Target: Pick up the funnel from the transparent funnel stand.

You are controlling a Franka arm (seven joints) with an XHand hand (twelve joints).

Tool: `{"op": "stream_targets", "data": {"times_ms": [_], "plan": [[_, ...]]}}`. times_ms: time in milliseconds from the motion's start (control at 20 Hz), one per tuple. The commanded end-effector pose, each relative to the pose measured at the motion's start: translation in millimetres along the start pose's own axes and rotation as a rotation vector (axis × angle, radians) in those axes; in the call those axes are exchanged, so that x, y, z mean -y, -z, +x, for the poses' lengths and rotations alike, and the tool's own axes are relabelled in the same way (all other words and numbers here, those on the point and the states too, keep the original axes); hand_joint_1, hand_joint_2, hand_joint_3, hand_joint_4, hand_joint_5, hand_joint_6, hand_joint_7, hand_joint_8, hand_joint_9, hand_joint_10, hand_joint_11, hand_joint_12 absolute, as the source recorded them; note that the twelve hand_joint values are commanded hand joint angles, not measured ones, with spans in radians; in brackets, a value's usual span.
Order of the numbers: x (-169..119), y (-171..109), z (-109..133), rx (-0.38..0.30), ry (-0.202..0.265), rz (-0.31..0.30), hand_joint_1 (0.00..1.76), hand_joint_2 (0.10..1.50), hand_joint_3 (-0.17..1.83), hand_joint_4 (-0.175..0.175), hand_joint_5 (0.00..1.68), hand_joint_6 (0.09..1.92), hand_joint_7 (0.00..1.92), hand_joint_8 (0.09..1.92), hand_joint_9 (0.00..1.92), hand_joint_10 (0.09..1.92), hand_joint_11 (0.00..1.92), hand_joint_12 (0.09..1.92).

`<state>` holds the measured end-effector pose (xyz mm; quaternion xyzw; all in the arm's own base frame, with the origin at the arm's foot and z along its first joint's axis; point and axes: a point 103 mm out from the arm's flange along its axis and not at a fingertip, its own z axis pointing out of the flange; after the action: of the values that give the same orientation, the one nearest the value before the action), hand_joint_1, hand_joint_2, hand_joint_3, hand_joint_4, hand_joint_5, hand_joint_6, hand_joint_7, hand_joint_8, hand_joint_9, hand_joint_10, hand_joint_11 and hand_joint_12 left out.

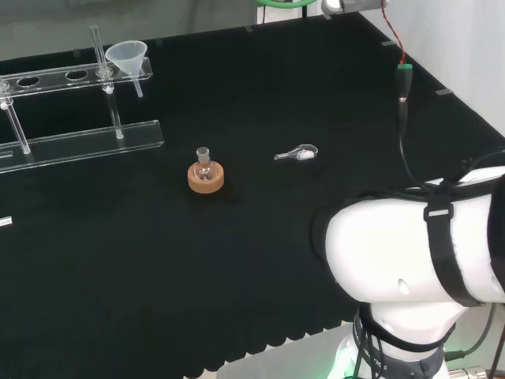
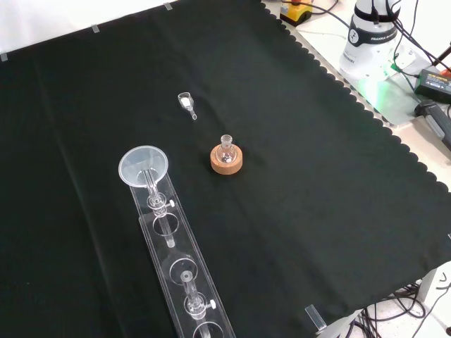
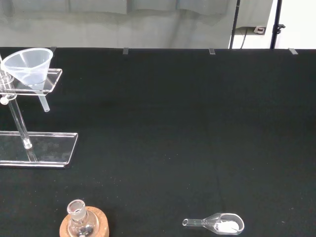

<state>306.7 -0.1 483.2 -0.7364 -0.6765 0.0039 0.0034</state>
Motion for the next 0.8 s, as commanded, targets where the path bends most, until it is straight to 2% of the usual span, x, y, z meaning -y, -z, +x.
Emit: {"op": "stream_targets", "data": {"times_ms": [50,150,300,400,500,550,650,800], "plan": [[-2.5,-1.0,0.3,0.016,-0.005,-0.008,0.03,0.7,0.48,-0.01,0.0,0.09,0.0,0.09,0.0,0.3,0.0,1.32],[-6.9,-3.6,1.5,0.018,-0.002,-0.01,0.02,0.75,0.37,-0.01,0.0,0.09,0.0,0.09,0.0,0.28,0.0,1.33],[-16.0,-10.4,4.6,0.012,0.001,-0.003,0.02,0.77,0.33,-0.01,0.0,0.09,0.0,0.09,0.0,0.28,0.0,1.34],[-22.8,-17.6,8.6,-0.009,0.016,-0.008,0.02,0.77,0.32,-0.009,0.0,0.09,0.0,0.09,0.0,0.28,0.0,1.34],[-30.5,-27.4,12.0,-0.047,0.036,-0.03,0.02,0.78,0.3,-0.008,0.0,0.09,0.0,0.09,0.0,0.21,0.0,1.31],[-34.4,-32.7,13.4,-0.063,0.044,-0.045,0.03,0.79,0.29,-0.006,0.0,0.09,0.0,0.09,0.0,0.12,0.0,1.25],[-45.6,-46.7,13.8,-0.105,0.058,-0.082,0.03,0.81,0.26,-0.002,0.0,0.09,0.0,0.09,0.0,0.09,0.0,1.01],[-66.9,-65.6,10.0,-0.151,0.068,-0.1,0.04,0.82,0.2,0.012,0.0,0.09,0.0,0.09,0.0,0.09,0.0,0.46]]}}
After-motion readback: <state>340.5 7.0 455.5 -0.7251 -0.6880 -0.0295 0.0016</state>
